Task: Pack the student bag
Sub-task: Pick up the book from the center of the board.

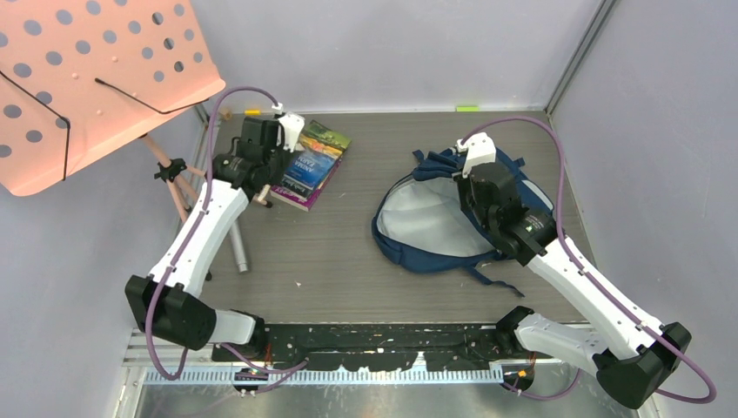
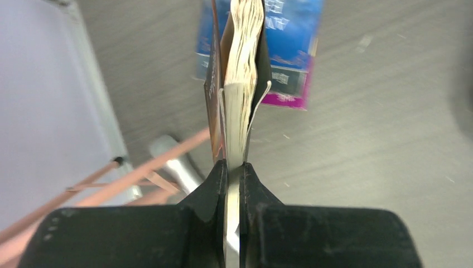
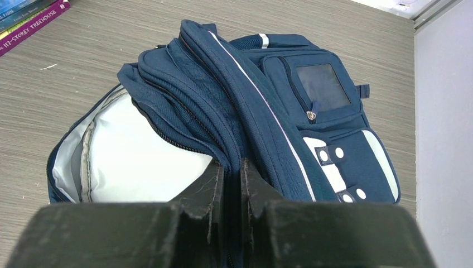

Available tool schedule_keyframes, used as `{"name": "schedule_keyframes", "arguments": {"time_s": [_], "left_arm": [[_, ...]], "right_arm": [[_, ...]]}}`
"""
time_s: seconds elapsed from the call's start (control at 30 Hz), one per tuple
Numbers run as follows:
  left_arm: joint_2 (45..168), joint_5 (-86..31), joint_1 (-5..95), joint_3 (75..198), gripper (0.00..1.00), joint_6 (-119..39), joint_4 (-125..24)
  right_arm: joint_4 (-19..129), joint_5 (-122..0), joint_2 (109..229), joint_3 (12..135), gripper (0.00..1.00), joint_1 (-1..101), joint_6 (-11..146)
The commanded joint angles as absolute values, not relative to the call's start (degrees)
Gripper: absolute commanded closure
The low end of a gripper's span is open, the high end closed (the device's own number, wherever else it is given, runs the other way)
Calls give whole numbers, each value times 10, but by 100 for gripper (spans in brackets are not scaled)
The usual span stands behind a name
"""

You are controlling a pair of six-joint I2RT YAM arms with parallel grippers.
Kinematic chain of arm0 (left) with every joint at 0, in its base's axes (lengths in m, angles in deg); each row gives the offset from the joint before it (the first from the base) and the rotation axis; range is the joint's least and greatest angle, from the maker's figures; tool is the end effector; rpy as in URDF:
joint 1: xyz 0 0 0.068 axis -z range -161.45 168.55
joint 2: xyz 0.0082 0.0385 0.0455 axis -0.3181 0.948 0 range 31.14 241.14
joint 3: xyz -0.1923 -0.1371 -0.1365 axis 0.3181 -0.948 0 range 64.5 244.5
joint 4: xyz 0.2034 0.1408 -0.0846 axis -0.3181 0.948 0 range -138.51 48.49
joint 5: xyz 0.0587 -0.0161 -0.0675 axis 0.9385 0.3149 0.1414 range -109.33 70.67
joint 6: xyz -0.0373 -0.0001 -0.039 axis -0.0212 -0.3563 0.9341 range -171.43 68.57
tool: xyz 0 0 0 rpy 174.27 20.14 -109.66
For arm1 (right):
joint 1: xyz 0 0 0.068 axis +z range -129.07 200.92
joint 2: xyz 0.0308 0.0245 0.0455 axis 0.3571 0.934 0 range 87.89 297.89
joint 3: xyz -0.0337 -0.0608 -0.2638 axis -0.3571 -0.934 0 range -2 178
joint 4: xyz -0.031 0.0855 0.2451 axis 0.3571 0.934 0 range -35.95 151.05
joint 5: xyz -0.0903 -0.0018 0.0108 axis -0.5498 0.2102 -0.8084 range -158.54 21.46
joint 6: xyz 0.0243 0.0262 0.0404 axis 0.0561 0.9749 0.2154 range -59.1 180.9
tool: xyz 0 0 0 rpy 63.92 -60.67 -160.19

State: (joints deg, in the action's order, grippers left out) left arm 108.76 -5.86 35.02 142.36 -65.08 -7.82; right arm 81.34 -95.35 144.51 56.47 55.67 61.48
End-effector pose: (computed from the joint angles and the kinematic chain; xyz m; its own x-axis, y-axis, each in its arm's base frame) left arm 0.2812 -0.0746 0.3618 -0.5797 0.4108 -0.7037 0.2497 0.9116 0.3265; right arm 0.1845 0.1083 0.3564 -0.3547 -0.2351 -0.9050 -0.1705 0.9679 -0.1846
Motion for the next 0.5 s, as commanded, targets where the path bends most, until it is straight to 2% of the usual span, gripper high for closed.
{"name": "schedule_keyframes", "arguments": {"time_s": [0.0, 0.2, 0.37, 0.47], "left_arm": [[1051, -171, 375, 1503, 100, -541, 87], [1049, -346, 379, 1550, 100, -436, 224], [1073, -467, 379, 1585, 100, -412, 306], [1077, -472, 391, 1573, 100, -398, 309]], "right_arm": [[715, -955, 1413, 585, 100, 556, 621], [724, -956, 1421, 591, 100, 556, 625], [728, -956, 1428, 593, 100, 555, 630], [729, -954, 1431, 593, 100, 556, 632]]}}
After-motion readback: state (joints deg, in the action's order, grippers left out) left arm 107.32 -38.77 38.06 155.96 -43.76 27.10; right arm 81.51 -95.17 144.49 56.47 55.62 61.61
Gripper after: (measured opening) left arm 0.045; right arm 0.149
